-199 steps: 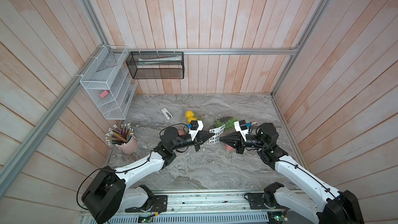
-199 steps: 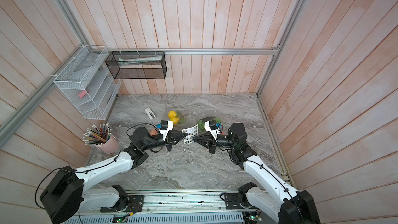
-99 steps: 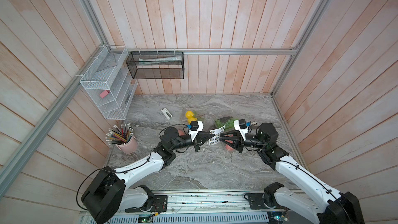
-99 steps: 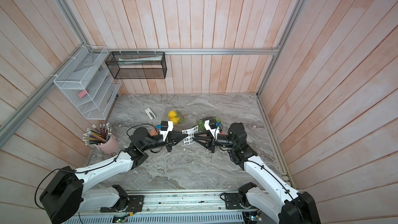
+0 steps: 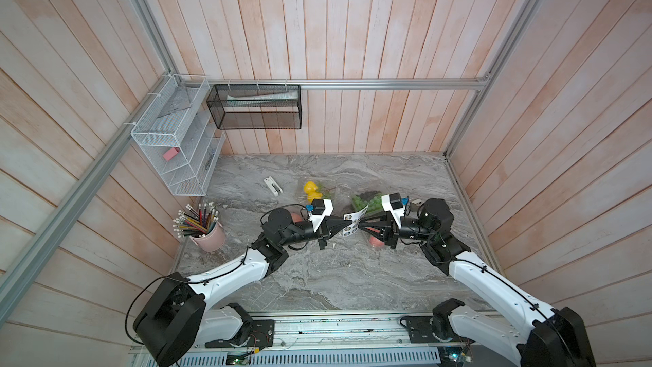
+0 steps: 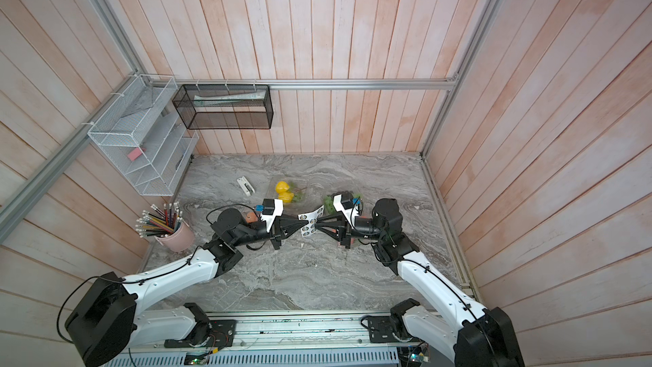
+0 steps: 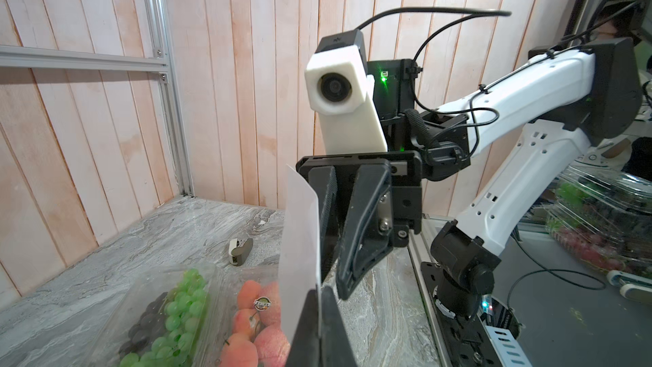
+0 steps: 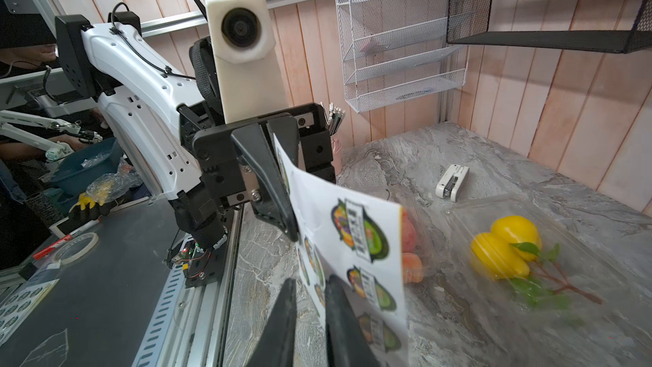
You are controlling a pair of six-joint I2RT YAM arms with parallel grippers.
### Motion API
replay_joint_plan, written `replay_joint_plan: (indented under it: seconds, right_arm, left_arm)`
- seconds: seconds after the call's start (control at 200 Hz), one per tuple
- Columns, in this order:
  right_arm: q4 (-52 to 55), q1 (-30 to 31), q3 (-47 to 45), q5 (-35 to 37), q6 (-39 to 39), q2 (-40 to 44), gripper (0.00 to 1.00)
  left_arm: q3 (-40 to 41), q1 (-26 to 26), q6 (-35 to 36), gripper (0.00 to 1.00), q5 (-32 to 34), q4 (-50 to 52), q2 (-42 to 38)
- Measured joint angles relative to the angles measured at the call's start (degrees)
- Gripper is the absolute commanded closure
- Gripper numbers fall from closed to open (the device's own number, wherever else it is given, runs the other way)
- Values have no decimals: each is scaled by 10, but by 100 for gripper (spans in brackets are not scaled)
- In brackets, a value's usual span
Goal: Label fruit boxes
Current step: Tear off the label from the label sticker.
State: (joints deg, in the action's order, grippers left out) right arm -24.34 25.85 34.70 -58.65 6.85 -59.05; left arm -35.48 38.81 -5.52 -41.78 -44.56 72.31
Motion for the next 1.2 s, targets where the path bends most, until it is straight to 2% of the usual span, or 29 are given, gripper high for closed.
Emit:
replay_joint_plan:
  seconds: [0.24,0.42,0.73,1.2]
  right_arm:
    - [-12,0,1,-4,7,-3,89]
    - [-16,0,3,-5,12,-9,100]
    - [-18,1,3,-17,12,-9,100]
    - [-18,4,3,-33,11,-9,100]
  left_arm:
    - [0,2,0,100,0,0,1]
    - [0,3,0,100,0,0,1]
    - [0,5,0,100,18,0,1]
    - [0,14,41,100,47,16,-3]
